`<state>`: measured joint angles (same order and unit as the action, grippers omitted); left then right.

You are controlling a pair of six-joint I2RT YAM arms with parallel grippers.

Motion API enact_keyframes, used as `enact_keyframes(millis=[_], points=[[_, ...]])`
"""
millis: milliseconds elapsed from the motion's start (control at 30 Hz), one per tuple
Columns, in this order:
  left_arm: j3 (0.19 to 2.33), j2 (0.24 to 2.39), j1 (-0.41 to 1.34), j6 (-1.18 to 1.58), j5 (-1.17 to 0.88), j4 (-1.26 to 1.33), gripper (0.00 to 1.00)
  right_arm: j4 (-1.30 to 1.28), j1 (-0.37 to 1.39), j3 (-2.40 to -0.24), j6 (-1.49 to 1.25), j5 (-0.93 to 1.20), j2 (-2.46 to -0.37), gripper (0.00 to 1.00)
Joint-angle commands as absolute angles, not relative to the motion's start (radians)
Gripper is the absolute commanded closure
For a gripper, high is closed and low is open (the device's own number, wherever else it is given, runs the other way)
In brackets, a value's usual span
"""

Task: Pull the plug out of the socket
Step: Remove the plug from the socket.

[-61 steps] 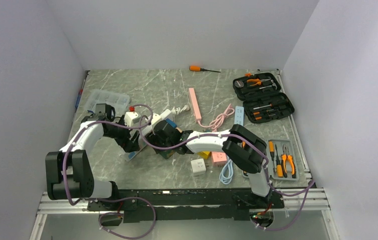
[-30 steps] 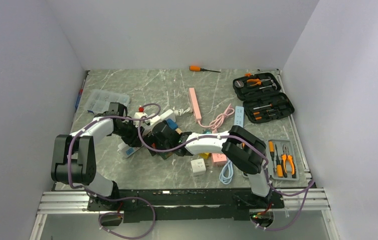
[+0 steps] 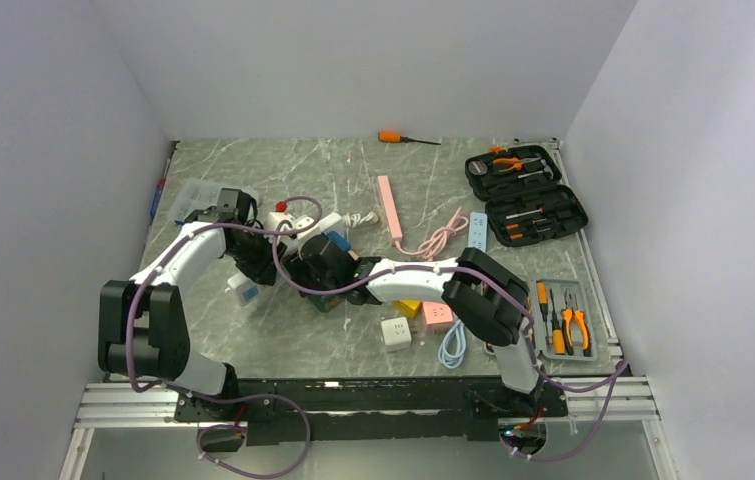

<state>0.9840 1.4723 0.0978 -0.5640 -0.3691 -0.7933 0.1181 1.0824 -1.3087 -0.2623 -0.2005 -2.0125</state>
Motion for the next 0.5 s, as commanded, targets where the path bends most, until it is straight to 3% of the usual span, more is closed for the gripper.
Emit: enact_keyframes(millis=[0,467], points=[[1.051,1.419,0.089,-0.495,-0.292,-0.705,1.0,0.108,1.1,-1.343,-0.255,-0.144,-1.927,1.0],[0.98,1.413,0.115,-0.447,-0.038,-0.568,1.0,0.156,1.144,-1.137,-0.328,-0.154,-1.833,1.0]])
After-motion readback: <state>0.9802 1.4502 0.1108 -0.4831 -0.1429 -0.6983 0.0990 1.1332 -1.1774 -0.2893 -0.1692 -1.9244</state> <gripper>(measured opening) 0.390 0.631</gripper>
